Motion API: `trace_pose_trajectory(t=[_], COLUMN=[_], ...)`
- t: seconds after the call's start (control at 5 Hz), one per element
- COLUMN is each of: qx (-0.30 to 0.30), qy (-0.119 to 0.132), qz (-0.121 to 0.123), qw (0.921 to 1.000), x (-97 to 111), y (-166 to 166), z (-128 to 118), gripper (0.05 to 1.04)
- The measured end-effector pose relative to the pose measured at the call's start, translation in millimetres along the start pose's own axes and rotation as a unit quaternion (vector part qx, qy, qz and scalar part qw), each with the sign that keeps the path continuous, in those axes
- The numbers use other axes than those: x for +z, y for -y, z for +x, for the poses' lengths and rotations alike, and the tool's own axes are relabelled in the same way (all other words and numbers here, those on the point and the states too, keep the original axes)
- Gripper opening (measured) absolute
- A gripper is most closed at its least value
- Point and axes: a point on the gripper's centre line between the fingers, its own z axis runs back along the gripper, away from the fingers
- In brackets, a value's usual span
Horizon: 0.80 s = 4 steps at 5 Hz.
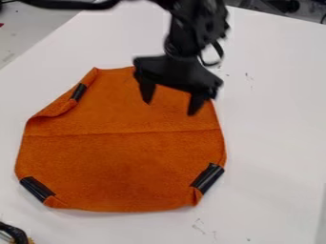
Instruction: Fold the cloth from the top left to the centre
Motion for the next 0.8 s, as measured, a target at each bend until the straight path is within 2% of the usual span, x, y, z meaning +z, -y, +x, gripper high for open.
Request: trace_pose_trajectory(t=[0.2,0.4,0.6,0.8], qx=[0.012,-0.015,-0.009,-0.029], qy=[0.007,0.021,0.026,0.008], qz=[0.02,0.041,0.05,0.035], qw=[0.9997,0.9988,0.9984,0.9989], x=[-17,-33,-63,-94], y=[-46,-65,-110,-130], z=[15,35,52,63], gripper=[1.001,1.001,1.001,1.001])
